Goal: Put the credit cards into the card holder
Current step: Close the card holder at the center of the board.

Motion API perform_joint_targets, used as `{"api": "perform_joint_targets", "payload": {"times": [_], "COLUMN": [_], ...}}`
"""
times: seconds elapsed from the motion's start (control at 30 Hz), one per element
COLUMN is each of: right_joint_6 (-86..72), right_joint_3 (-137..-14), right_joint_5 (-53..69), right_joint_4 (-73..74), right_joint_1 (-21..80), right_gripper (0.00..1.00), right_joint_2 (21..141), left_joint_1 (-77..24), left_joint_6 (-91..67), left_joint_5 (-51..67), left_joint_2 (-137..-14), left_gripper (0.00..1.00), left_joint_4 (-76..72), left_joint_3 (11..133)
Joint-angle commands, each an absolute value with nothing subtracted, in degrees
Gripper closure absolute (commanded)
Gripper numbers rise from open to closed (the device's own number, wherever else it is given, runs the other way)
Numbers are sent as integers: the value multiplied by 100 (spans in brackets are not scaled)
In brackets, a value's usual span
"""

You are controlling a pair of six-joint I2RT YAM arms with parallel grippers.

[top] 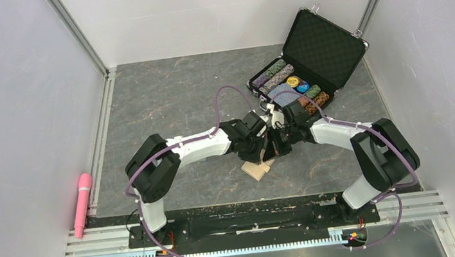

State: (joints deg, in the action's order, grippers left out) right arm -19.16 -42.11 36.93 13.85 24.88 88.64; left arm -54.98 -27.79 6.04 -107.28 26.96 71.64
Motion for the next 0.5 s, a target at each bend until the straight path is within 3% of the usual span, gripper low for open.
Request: {"api": "perform_joint_targets", "payload": {"times": [0.0, 0.47], "right_joint_6": [-1995, -2029], "right_joint_3": [-4251, -4395], "right_joint_5": [3832, 3199], "right_joint_4": [1135, 1410], "right_joint_1": [2564, 2812], "right_gripper": [100, 100], "right_joint_2": [9038, 9663], "left_joint_1": [-5509, -5499], "left_joint_6": [-2599, -2617], "left_joint_5": [445, 603], "left_joint_2": [-10906, -10970], "left_gripper": [98, 98], "left_joint_4": [2749, 2678], "left_joint_3": [7365, 7370]}}
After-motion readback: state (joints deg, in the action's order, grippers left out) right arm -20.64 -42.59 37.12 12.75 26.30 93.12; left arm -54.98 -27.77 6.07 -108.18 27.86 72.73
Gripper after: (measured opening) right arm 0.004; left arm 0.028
